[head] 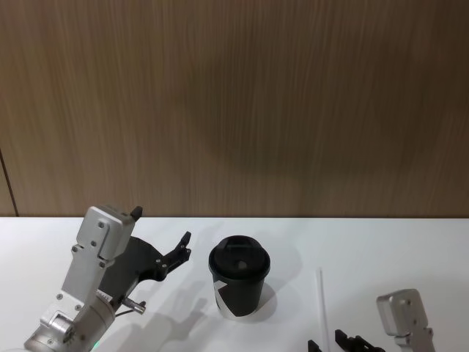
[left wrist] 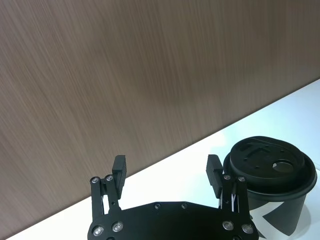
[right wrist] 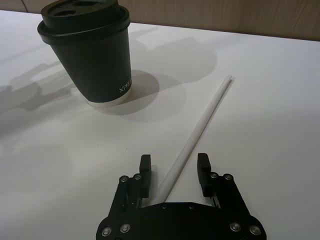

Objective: Pick up the straw with one hand, pass it to the other hand, and insert it into the cup.

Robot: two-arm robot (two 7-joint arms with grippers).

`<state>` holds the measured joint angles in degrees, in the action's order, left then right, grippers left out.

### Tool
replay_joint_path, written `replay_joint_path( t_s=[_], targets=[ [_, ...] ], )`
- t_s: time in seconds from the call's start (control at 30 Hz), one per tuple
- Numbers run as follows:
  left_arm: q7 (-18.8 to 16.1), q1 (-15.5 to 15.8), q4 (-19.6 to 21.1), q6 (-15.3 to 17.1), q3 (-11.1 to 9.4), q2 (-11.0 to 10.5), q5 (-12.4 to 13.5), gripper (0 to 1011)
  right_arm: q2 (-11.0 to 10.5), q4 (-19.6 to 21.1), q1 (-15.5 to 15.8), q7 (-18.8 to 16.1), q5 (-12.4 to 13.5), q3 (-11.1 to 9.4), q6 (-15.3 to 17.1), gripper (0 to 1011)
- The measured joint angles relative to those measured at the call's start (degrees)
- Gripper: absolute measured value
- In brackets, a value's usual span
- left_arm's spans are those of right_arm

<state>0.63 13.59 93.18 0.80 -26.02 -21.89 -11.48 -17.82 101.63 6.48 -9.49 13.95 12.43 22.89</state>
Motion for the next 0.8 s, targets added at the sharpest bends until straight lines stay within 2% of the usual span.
replay_joint_path(
  t_s=[0.23,0.33,0.5,0.8],
  targets=[
    [0.0,0.0,0.0,0.0,0.0,0.0,0.0,1003,0.2,0.0,0.0,0.0,0.1,-0.1,0.2,364],
    [0.0,0.0,0.0,0.0,0.0,0.0,0.0,1003,0.2,-0.1,0.0,0.0,0.1,-0.1,0.2,236],
    [0.0,0.0,0.0,0.0,0.0,0.0,0.0,1003,0.3,-0.1,0.1,0.0,0.2,-0.1,0.3,104],
    [0.0,0.0,0.0,0.0,0.0,0.0,0.0,1003,0.3,0.0,0.1,0.0,0.2,-0.1,0.4,21]
  ],
)
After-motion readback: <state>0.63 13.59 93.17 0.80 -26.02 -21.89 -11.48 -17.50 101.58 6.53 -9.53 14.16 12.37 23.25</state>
